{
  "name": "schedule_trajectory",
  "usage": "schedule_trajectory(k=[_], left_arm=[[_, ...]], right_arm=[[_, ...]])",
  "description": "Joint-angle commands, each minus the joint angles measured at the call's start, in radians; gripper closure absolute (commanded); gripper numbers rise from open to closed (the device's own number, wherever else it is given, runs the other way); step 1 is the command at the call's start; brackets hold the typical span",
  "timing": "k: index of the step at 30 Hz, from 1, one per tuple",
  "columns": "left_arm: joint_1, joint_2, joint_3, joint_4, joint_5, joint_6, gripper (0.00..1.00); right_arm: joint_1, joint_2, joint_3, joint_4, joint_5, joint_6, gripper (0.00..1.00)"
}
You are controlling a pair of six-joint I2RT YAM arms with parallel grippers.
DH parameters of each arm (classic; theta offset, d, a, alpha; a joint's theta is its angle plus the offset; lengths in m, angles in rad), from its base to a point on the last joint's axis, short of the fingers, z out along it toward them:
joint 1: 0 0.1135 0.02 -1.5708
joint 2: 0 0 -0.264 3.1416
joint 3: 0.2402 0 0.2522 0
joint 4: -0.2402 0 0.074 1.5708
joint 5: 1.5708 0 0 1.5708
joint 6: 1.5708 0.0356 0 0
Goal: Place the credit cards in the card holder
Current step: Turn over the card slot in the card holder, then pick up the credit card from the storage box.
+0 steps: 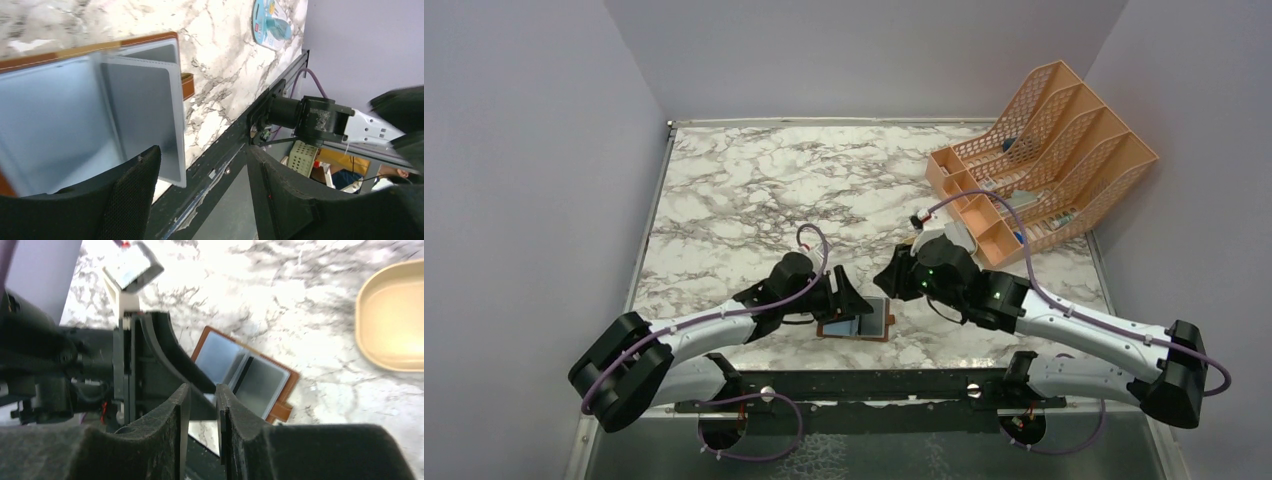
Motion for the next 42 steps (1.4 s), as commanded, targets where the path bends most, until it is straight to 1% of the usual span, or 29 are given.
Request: schedule_trajectory(k=[1, 7, 13, 15, 17, 21, 22, 28, 32, 36, 42], left_arm=[[-0.056, 0.029, 0.054, 0.037, -0.072, 0.007, 0.35], [-0.062, -0.003, 0.042, 0.014, -0.110, 0.025, 0.34], [-0.061, -0.058, 0.097, -0.189, -0.201, 0.134, 0.27], [-0.060, -0.078, 0.116, -0.246, -0.233, 0.172, 0.24], [-0.060, -0.095, 0.138, -0.314, -0.270, 0.210, 0.21], [-0.059, -0.119, 0.178, -0.405, -0.322, 0.279, 0.02], [-0.059, -0.124, 0.187, -0.425, -0.332, 0.292, 0.01], [-0.059, -0.132, 0.228, -0.523, -0.374, 0.348, 0.01], [-0.057, -0.138, 0.220, -0.528, -0.382, 0.350, 0.01], [-0.056, -0.141, 0.217, -0.527, -0.361, 0.354, 0.01], [-0.056, -0.160, 0.213, -0.529, -0.357, 0.358, 0.01]], right_arm=[[0.005, 0.012, 0.099, -0.136, 0.200, -0.085, 0.73], [-0.017, 0.083, 0.162, -0.162, 0.279, -0.164, 0.67], [-0.117, 0.195, 0.203, -0.178, 0.247, -0.257, 0.65], [-0.145, 0.235, 0.214, -0.194, 0.262, -0.282, 0.63], [-0.184, 0.261, 0.223, -0.202, 0.270, -0.305, 0.61], [-0.264, 0.323, 0.242, -0.225, 0.298, -0.360, 0.58], [-0.279, 0.340, 0.248, -0.229, 0.328, -0.380, 0.57], [-0.325, 0.470, 0.316, -0.286, 0.413, -0.427, 0.55], [-0.348, 0.532, 0.331, -0.275, 0.463, -0.469, 0.55], [-0.355, 0.617, 0.372, -0.326, 0.569, -0.474, 0.54], [-0.371, 0.681, 0.379, -0.317, 0.652, -0.498, 0.52]])
